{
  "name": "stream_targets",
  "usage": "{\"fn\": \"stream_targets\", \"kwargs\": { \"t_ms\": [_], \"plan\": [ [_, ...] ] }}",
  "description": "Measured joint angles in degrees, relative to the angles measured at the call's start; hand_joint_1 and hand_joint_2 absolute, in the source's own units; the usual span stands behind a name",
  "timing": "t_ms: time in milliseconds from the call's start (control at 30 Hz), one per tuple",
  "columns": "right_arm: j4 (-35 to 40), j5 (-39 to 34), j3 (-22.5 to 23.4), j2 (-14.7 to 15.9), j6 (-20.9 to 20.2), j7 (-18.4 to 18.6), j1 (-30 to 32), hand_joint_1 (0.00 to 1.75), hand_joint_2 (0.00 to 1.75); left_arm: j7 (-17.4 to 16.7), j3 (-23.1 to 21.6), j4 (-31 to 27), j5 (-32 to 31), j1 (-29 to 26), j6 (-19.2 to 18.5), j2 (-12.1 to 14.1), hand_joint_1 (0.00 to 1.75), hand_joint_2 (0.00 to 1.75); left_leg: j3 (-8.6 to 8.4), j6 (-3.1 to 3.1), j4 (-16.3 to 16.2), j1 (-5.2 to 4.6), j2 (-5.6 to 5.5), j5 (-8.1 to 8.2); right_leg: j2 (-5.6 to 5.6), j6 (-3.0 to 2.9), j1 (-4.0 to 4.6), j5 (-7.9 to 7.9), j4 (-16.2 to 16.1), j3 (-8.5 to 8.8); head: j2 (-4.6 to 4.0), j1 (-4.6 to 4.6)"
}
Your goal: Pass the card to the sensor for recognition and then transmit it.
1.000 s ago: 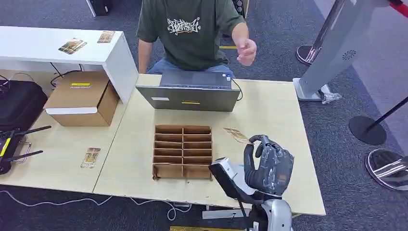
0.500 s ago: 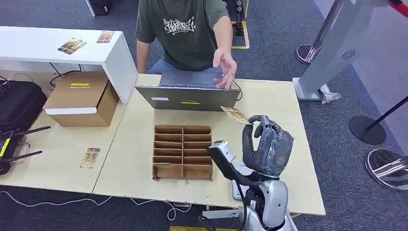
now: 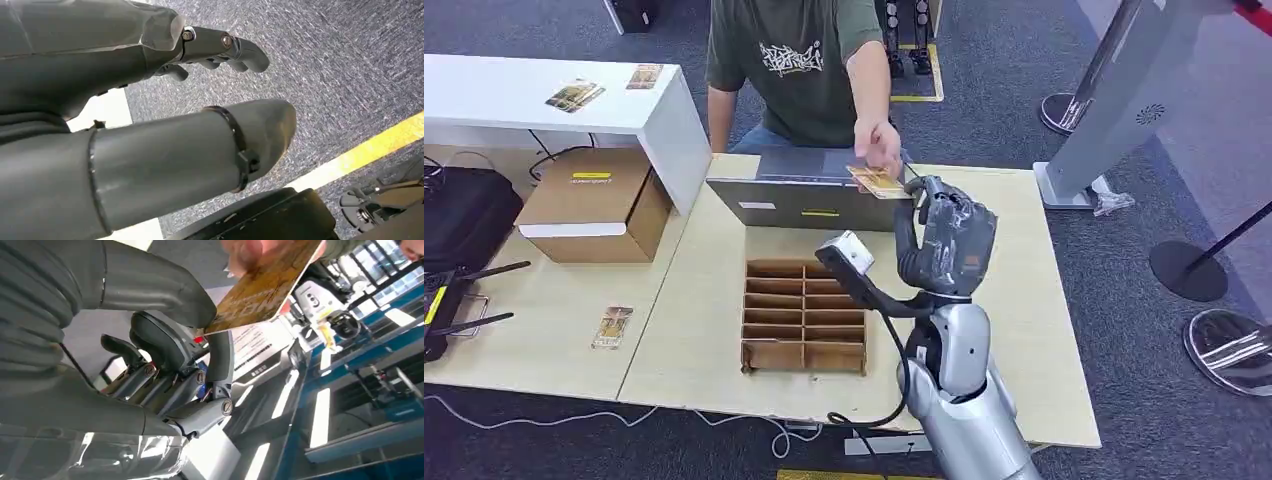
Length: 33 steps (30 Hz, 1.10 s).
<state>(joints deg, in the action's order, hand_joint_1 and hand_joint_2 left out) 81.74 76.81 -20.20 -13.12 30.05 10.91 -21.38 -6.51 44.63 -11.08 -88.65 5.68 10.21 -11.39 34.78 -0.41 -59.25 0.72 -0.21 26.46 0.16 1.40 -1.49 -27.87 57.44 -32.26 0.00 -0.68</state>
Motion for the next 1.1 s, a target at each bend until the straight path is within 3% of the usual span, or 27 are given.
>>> {"fn": "stream_targets", "kwargs": {
  "t_ms": [700, 1100],
  "plan": [
    [-32.4, 2.3, -3.7, -6.3, 2.6, 0.0, -22.6, 1.75, 1.75, -1.2, -3.1, 0.0, -0.1, 1.7, -1.0, 0.1, 0.0, 0.0, 0.01, -0.02, 0.0, 0.0, -0.03, -0.03, -0.02, -0.05, 0.0, 0.03, 0.0, -0.01, 0.0, 0.02],
    [-43.0, 0.9, -4.7, -6.8, 5.5, 2.0, -26.8, 1.75, 1.75, -1.0, -4.6, 0.0, -0.1, 1.7, -1.1, 0.4, 0.0, 0.0, 0.0, -0.02, 0.0, 0.0, -0.03, -0.03, -0.02, -0.05, 0.0, 0.03, 0.0, -0.02, 0.0, 0.02]
  ]
}}
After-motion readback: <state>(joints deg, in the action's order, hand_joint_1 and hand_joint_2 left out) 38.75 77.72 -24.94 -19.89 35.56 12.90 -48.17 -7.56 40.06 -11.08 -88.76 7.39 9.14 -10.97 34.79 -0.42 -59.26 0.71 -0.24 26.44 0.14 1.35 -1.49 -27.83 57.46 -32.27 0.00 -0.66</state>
